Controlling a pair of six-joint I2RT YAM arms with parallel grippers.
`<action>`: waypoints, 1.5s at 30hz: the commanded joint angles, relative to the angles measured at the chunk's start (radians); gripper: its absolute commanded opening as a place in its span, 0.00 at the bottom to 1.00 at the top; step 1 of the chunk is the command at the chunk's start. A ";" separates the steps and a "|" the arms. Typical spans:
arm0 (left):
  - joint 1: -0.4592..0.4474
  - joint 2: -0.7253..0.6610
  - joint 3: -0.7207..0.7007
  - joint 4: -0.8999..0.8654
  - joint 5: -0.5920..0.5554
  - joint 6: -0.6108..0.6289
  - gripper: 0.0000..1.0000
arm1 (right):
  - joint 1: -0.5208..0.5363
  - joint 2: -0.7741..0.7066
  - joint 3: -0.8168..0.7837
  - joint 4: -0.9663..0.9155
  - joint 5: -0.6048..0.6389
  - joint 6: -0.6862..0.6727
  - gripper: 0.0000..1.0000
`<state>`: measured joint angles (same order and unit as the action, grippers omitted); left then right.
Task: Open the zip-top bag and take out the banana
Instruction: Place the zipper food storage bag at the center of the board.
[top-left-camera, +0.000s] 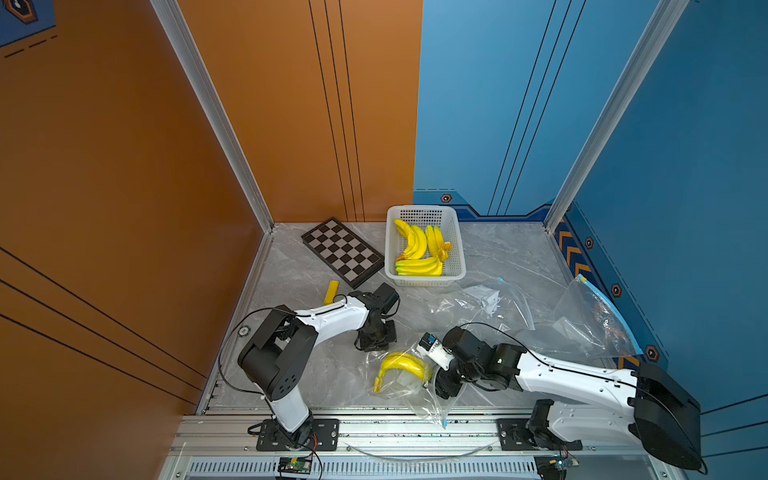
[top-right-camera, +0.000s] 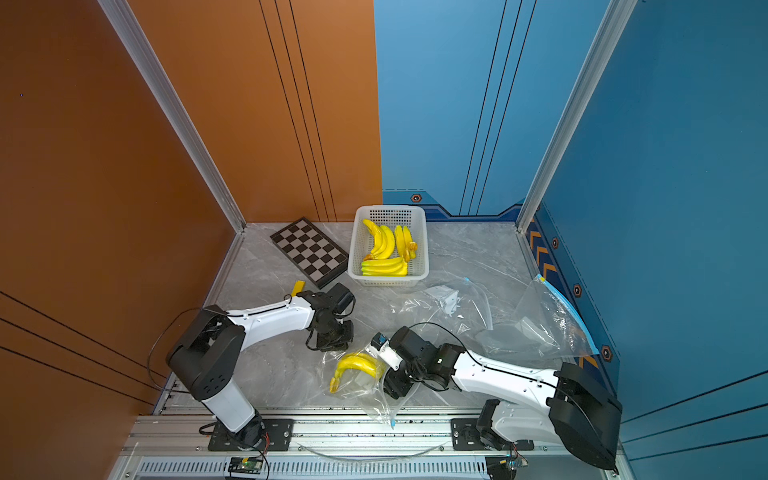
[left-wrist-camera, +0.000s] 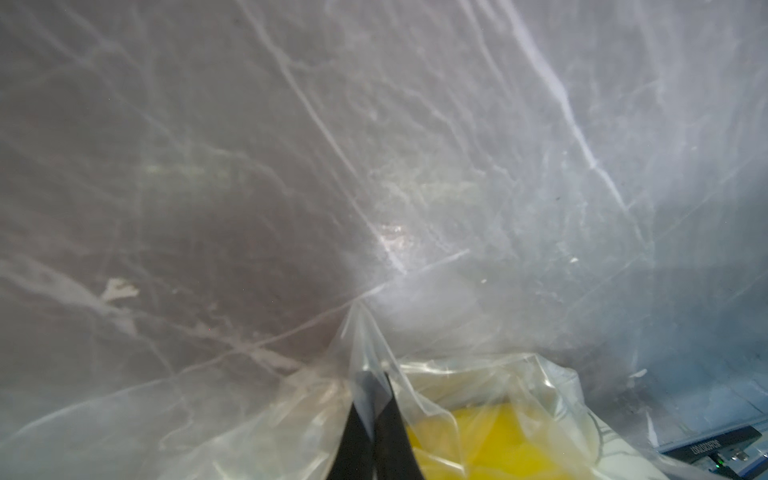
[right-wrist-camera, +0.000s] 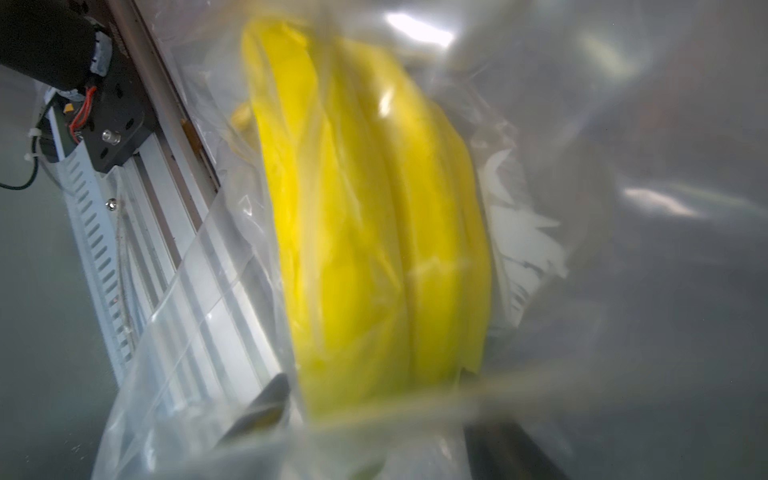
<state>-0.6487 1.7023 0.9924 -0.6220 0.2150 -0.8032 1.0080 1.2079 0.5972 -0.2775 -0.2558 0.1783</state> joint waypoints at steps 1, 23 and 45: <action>0.006 0.009 -0.024 -0.005 0.026 0.019 0.00 | 0.012 0.028 0.040 0.012 0.102 -0.039 0.65; 0.079 -0.061 0.008 -0.136 -0.053 0.072 0.00 | 0.067 -0.004 0.204 -0.232 0.236 -0.192 0.30; 0.366 -0.355 0.011 -0.380 -0.263 0.139 0.00 | -0.044 -0.135 0.372 -0.641 0.688 -0.082 0.29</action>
<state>-0.3454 1.4082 1.0573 -0.9390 -0.0093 -0.6914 0.9909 1.0607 0.9344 -0.8104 0.3397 0.0639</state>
